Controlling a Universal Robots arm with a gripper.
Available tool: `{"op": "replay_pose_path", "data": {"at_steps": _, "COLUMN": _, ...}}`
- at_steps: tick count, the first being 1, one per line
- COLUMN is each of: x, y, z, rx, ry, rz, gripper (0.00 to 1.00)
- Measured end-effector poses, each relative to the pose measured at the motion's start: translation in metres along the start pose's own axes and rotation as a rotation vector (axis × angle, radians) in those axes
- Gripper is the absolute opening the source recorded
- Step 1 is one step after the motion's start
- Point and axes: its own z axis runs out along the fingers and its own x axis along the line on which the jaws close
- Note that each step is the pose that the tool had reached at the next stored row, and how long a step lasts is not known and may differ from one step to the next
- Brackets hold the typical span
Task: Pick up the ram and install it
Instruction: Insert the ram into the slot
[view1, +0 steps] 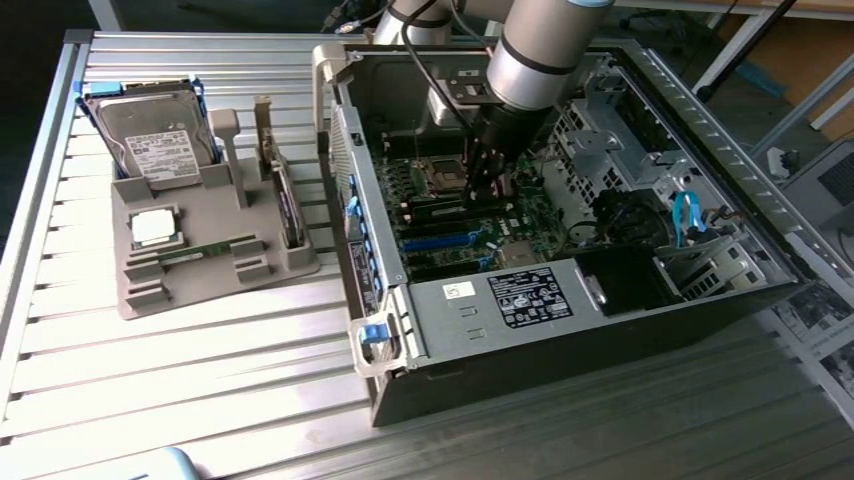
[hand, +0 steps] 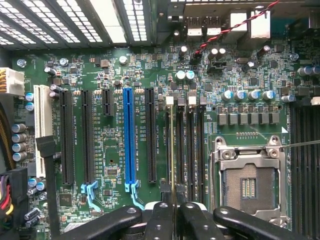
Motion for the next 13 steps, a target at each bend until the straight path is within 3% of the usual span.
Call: {"op": "replay_pose_path", "data": {"at_steps": 13, "x": -0.0012, "y": -0.0001, "z": 0.0026, "rx": 0.0000, "ry": 0.0003, "rz": -0.005, "gripper": 0.12}}
